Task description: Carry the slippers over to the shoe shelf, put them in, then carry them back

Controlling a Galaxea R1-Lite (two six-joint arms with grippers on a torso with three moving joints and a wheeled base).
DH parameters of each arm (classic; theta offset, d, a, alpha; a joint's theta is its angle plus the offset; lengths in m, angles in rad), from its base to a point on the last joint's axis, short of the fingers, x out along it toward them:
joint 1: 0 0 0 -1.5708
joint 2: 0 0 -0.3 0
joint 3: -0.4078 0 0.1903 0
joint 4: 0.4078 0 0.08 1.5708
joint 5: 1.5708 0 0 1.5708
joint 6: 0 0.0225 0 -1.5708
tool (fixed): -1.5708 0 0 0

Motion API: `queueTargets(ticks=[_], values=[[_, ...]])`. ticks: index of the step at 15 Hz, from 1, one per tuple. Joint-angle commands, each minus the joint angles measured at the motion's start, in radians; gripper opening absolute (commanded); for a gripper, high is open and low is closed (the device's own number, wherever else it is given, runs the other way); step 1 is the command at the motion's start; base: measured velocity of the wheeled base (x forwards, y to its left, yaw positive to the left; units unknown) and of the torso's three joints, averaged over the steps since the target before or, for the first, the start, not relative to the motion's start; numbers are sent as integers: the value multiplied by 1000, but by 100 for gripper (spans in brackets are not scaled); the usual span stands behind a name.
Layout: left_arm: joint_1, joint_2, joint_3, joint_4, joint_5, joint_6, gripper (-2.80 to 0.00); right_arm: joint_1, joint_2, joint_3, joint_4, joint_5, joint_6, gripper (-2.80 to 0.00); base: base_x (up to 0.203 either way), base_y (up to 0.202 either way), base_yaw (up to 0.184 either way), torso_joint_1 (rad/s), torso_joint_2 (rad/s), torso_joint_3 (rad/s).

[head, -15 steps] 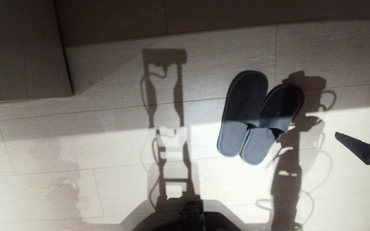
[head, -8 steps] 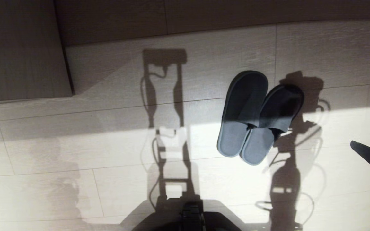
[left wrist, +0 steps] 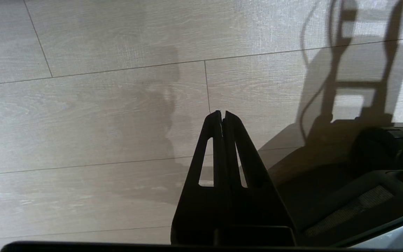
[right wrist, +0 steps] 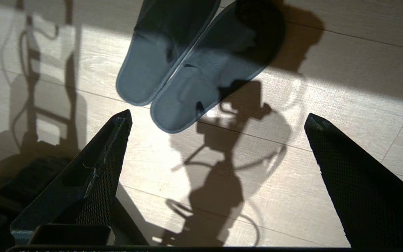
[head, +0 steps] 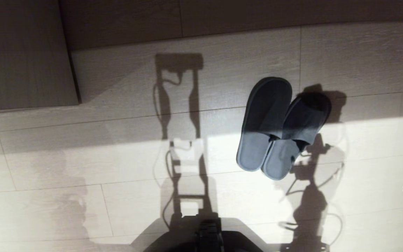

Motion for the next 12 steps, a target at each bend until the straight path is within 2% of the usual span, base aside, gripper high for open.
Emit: queueTargets(ticks=[1,3,4,5,6,9,11,12], values=[[0,-1,2,0,0,-1,-280,0,-72,0,17,3,-2,0,0,0,0,0,0,0],[0,-1,2,0,0,-1,-280,1,-115,2,43,7,11,0,0,0,0,0,0,0],[0,0,2,0,0,-1,-280,2,-135,4,53,13,49,0,0,0,0,0,0,0],[0,-2,2,0,0,-1,-280,5,-165,3,55,31,109,-280,0,0,0,0,0,0],[0,-2,2,0,0,-1,-280,6,-183,-7,57,55,139,-280,0,0,0,0,0,0],[0,-1,2,0,0,-1,-280,27,-237,-24,77,47,139,-280,0,0,0,0,0,0],[0,0,2,0,0,-1,-280,108,-276,-21,104,-21,111,-280,0,0,0,0,0,0],[0,-2,2,0,0,-1,-280,154,-301,-16,116,-102,85,-280,0,0,0,0,0,0]])
